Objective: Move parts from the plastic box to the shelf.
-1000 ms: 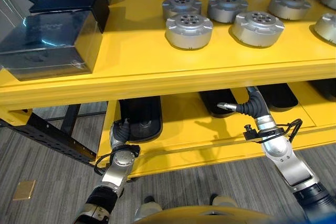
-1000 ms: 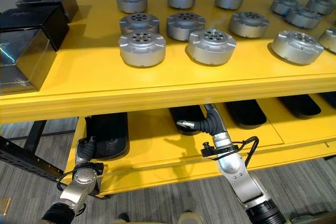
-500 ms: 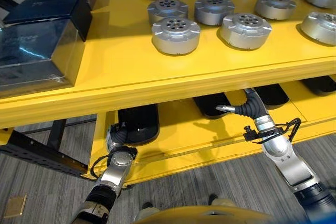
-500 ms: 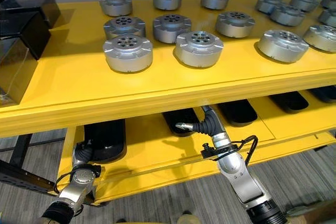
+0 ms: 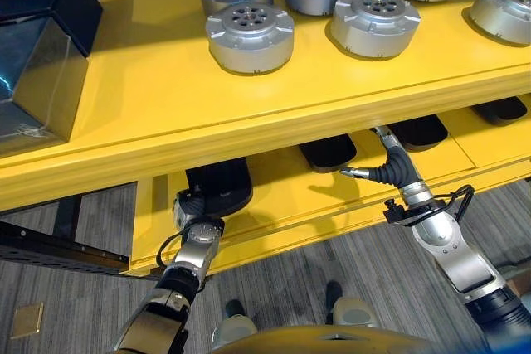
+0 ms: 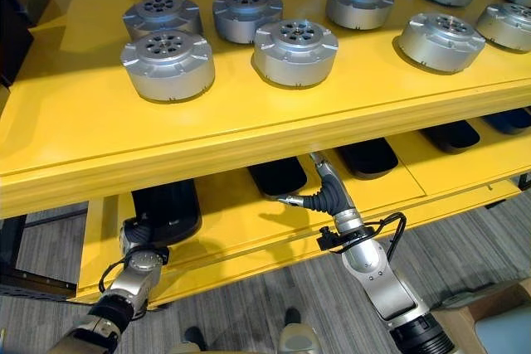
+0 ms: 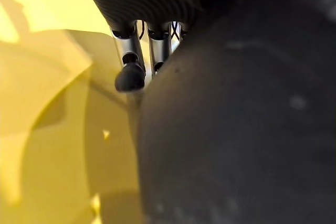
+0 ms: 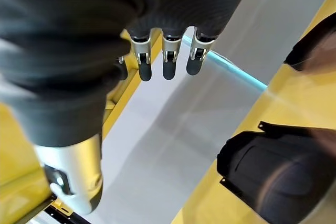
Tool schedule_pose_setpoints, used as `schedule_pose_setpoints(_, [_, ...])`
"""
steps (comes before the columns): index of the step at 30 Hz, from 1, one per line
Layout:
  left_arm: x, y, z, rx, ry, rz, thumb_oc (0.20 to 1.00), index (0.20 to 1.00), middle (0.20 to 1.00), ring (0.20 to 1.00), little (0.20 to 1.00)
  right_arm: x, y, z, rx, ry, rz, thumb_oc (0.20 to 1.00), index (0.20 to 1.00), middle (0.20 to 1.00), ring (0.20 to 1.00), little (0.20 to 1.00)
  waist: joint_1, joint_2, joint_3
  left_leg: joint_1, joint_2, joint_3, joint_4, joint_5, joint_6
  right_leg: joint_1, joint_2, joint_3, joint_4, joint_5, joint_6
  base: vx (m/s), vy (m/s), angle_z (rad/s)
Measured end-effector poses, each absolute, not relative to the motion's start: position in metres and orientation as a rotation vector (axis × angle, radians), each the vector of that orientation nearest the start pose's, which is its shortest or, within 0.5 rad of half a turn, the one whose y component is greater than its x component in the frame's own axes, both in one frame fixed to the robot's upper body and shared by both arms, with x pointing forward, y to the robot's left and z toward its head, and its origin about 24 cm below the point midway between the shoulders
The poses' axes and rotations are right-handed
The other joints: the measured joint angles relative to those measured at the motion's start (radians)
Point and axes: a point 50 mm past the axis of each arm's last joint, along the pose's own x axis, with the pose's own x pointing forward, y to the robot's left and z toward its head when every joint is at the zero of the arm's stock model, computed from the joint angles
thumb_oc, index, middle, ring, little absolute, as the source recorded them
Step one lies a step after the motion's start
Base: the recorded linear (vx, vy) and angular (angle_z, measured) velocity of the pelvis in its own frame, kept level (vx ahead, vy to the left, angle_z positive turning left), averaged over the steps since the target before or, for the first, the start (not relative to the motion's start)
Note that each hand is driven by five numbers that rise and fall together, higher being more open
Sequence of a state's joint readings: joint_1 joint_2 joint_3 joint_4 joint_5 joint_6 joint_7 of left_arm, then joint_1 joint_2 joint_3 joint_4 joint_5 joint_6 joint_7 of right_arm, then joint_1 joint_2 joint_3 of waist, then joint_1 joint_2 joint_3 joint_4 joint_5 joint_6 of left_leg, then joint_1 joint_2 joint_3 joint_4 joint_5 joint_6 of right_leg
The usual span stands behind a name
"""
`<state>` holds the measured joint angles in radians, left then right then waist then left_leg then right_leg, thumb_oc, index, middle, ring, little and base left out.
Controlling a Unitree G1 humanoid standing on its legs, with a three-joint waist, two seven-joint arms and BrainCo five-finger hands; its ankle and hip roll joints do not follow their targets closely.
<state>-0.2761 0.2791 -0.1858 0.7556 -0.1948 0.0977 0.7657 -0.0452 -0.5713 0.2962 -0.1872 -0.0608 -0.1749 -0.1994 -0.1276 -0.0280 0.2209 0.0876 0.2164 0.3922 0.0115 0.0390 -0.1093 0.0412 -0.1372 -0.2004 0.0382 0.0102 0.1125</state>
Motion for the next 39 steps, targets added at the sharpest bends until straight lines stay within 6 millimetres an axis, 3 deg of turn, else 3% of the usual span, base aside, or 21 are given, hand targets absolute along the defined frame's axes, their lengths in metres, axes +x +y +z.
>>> schedule_pose_setpoints(8, [0.267, 0.244, -0.04, 0.402, 0.508, 0.78, 0.2, 0.2, 0.2, 0.2, 0.2, 0.246, -0.163, 0.102, -0.539, -0.364, 0.203, 1.0, 1.0, 1.0, 1.0, 1.0, -0.004, -0.017, 0.025, -0.004, 0.023, 0.012, 0.034, -0.011, -0.011, -0.021, 0.015, 0.022, 0.04, -0.014, -0.016, -0.02, -0.047, -0.07])
schedule_pose_setpoints(12, [0.275, 0.256, -0.03, 0.409, 0.491, 0.82, 0.2, 0.2, 0.2, 0.2, 0.2, 0.252, -0.16, 0.111, -0.575, -0.396, 0.231, 1.0, 1.0, 1.0, 1.0, 1.0, -0.02, -0.02, 0.041, -0.038, 0.036, 0.009, 0.064, -0.014, -0.012, -0.06, 0.019, 0.024, 0.077, -0.028, -0.016, -0.07, -0.046, -0.03])
schedule_pose_setpoints(16, [0.294, 0.281, -0.002, 0.457, 0.434, 0.886, 0.2, 0.2, 0.2, 0.2, 0.2, 0.259, -0.157, 0.125, -0.56, -0.444, 0.23, 1.0, 1.0, 1.0, 1.0, 1.0, -0.028, -0.037, 0.087, -0.079, 0.058, 0.013, 0.098, -0.016, -0.016, -0.115, 0.03, 0.033, 0.123, -0.036, -0.03, -0.08, -0.035, -0.08])
schedule_pose_setpoints(20, [0.304, 0.295, 0.016, 0.523, 0.399, 0.916, 0.2, 0.2, 0.2, 0.2, 0.2, 0.265, -0.16, 0.135, -0.591, -0.47, 0.223, 1.0, 1.0, 1.0, 1.0, 1.0, -0.049, -0.035, 0.134, -0.106, 0.064, 0.014, 0.114, -0.014, -0.017, -0.148, 0.031, 0.04, 0.145, -0.036, -0.035, -0.12, 0.015, -0.05])
schedule_pose_setpoints(29, [0.313, 0.296, 0.03, 0.69, 0.341, 0.858, 0.2, 0.2, 0.2, 0.2, 0.2, 0.265, -0.163, 0.137, -0.599, -0.472, 0.217, 1.0, 1.0, 1.0, 1.0, 1.0, -0.05, -0.012, 0.174, -0.124, 0.059, 0.03, 0.113, -0.016, -0.014, -0.173, 0.025, 0.045, 0.152, -0.031, -0.044, -0.03, 0.043, -0.01])
schedule_pose_setpoints(39, [0.311, 0.295, 0.025, 0.812, 0.342, 0.811, 0.2, 0.2, 0.2, 0.2, 0.2, 0.266, -0.165, 0.139, -0.598, -0.473, 0.218, 1.0, 1.0, 1.0, 1.0, 1.0, -0.05, -0.004, 0.18, -0.122, 0.053, 0.029, 0.112, -0.016, -0.013, -0.172, 0.021, 0.045, 0.153, -0.031, -0.043, 0.0, 0.0, 0.0])
